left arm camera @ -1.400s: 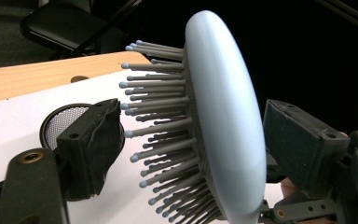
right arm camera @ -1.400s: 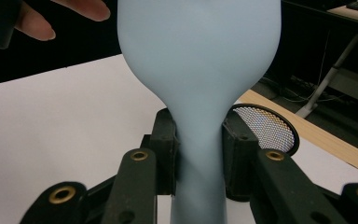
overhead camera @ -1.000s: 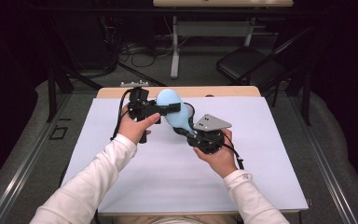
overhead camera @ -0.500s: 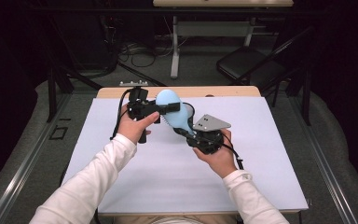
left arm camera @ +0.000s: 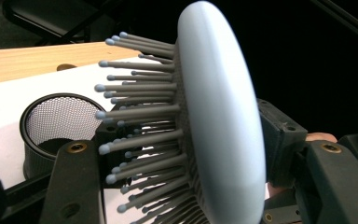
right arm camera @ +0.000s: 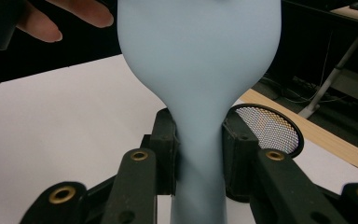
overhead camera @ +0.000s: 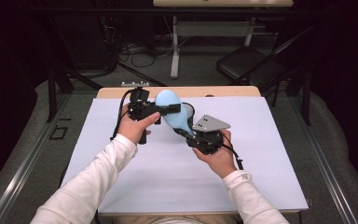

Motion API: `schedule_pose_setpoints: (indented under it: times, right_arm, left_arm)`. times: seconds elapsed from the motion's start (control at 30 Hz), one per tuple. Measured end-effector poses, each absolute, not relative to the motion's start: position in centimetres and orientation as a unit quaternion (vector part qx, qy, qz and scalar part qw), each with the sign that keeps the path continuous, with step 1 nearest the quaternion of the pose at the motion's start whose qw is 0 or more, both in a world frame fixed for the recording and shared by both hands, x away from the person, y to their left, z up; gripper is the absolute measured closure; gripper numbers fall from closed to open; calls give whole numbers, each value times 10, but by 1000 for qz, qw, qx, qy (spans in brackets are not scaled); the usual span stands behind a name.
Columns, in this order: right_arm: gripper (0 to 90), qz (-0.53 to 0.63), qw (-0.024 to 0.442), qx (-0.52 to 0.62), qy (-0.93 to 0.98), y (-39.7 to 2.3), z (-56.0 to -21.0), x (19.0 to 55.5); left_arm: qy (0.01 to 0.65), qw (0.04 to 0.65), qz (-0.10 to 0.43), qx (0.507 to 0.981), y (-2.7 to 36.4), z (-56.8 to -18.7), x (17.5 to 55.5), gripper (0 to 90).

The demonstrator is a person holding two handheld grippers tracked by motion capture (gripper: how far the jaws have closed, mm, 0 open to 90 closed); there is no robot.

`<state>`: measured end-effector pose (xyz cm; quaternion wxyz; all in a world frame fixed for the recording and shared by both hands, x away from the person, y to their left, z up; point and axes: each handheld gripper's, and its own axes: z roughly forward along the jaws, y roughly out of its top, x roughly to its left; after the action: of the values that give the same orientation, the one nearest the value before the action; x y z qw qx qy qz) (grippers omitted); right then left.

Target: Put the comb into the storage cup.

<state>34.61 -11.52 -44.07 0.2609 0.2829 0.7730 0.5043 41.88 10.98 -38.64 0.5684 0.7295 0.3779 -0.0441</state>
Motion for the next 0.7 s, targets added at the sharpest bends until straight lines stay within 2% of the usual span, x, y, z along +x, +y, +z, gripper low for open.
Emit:
schedule_pose_setpoints:
  times: [0.27, 0.7]
  right_arm:
    - [696, 504, 261, 282, 773, -115, -441, 346]
    - [697, 506, 260, 279, 773, -114, -442, 346]
  left_arm:
    - [385, 565, -44, 728, 111, -386, 418, 400]
    - [395, 568, -73, 718, 114, -385, 419, 433]
